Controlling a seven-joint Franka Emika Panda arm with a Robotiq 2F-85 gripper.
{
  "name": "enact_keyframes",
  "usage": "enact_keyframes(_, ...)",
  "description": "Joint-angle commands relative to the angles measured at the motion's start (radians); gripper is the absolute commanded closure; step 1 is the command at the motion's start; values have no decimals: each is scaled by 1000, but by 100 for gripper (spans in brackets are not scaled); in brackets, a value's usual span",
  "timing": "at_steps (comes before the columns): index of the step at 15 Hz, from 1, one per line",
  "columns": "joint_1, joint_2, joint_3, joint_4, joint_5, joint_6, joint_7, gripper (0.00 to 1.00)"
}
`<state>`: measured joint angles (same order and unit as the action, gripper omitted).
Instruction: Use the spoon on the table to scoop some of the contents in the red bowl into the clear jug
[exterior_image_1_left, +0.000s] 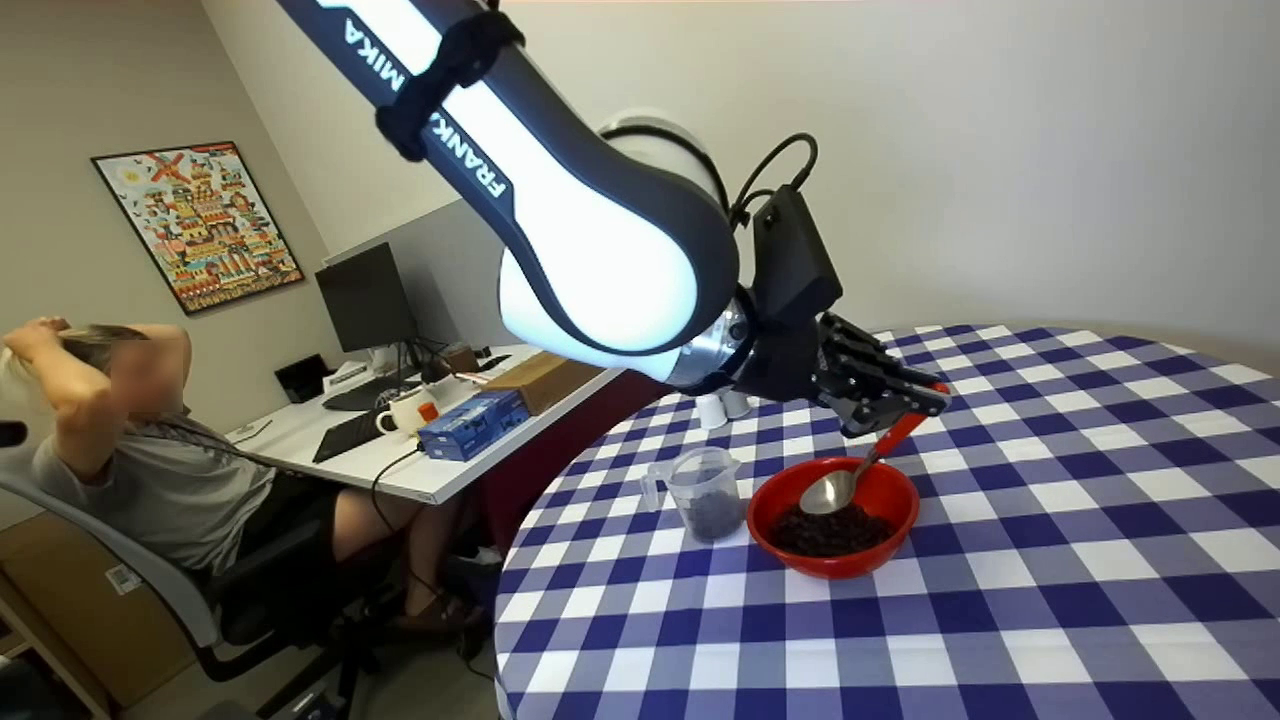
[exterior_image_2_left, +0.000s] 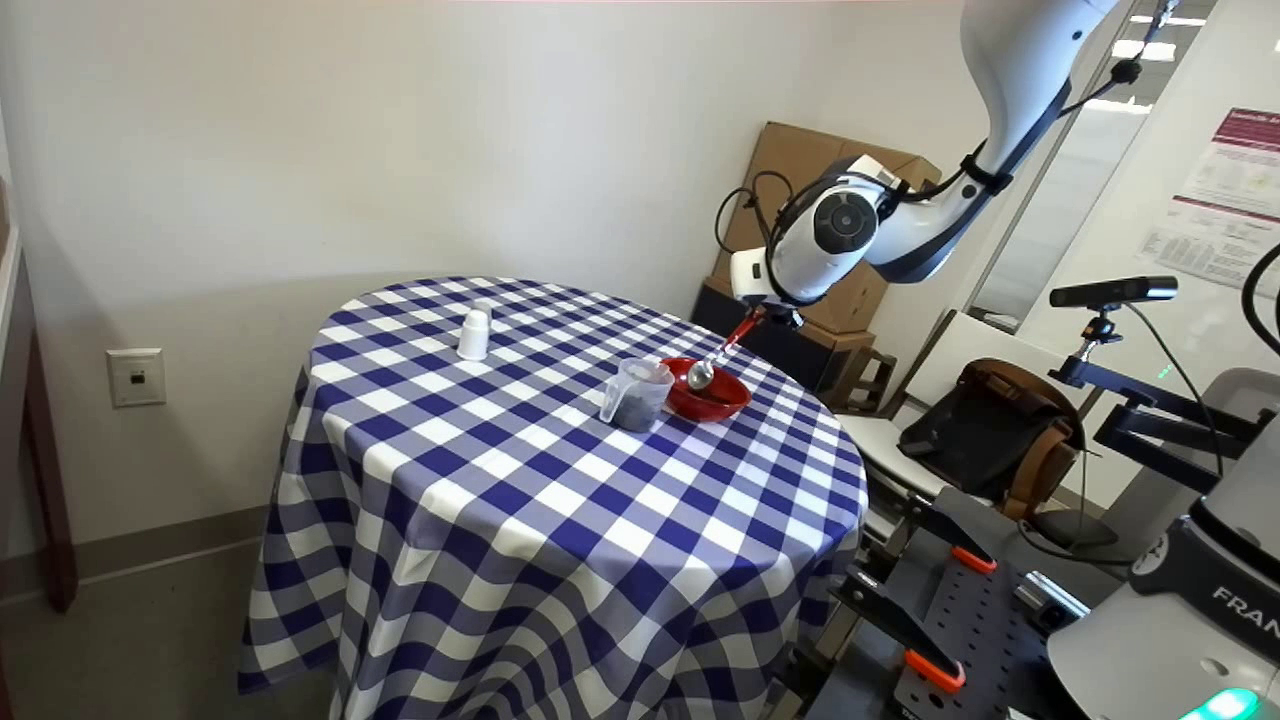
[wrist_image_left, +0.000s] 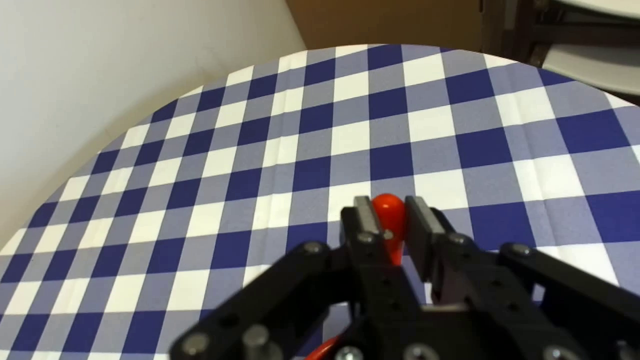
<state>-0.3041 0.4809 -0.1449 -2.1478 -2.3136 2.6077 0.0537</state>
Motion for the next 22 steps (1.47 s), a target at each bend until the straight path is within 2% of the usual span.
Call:
enact_keyframes(1, -29, 21, 7, 20, 31, -13, 50, 93)
enact_keyframes(8, -75, 36, 54, 52, -271, -31, 236, 93)
enact_keyframes(9, -37, 30, 59, 65, -194, -26, 173, 93)
enact_keyframes(16, 7, 21, 67, 33, -193, -82, 147, 93)
enact_keyframes(22, 7, 5, 52, 12, -194, -126, 129, 93)
